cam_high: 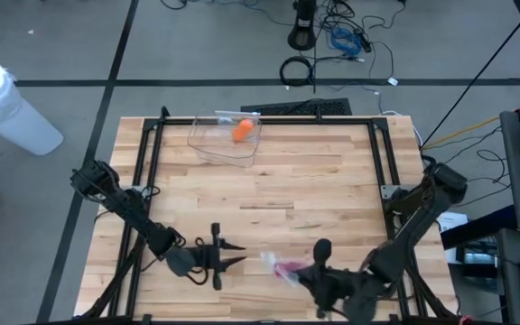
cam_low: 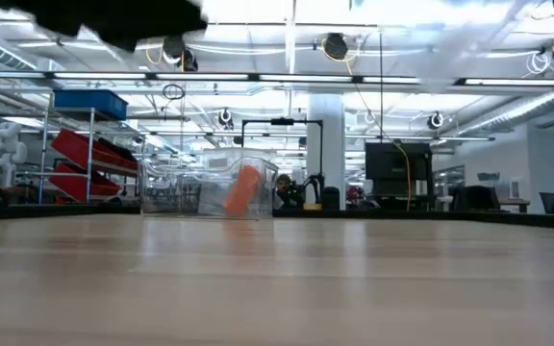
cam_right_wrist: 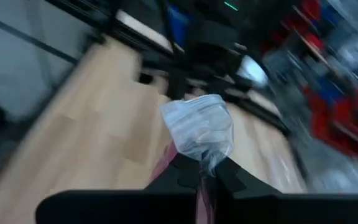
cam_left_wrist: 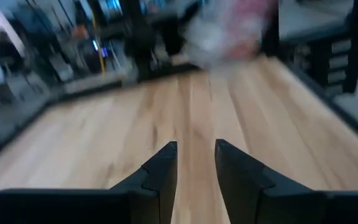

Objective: Roll bandage
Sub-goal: Close the transparent zip bag

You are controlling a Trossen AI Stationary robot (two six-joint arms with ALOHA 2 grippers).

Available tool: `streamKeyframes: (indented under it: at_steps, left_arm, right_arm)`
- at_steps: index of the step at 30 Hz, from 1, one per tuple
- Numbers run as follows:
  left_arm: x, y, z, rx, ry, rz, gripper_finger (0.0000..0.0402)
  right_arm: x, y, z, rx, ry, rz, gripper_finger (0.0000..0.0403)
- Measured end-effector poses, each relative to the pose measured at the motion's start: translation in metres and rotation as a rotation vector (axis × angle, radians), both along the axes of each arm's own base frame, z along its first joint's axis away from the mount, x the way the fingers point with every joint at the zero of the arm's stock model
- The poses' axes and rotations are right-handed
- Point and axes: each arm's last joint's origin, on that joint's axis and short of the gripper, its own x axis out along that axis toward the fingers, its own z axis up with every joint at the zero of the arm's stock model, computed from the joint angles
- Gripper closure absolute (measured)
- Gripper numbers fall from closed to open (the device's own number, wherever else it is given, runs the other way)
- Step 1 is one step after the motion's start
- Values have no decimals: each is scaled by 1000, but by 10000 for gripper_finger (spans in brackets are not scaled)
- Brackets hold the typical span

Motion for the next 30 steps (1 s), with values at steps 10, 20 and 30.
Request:
streamKeyframes:
  at_steps: [10, 20, 30]
  left_arm:
    - [9, -6, 30, 119, -198, -159, 287]
    - [30, 13, 38, 120, -187, -95, 286]
    - [50, 22, 56, 24, -230, -173, 194]
  right_arm:
    - [-33, -30, -20, 67, -316, 252, 403]
    - [-54, -74, -52, 206, -562, 396, 403]
    - [-51, -80, -54, 182, -563, 379, 403]
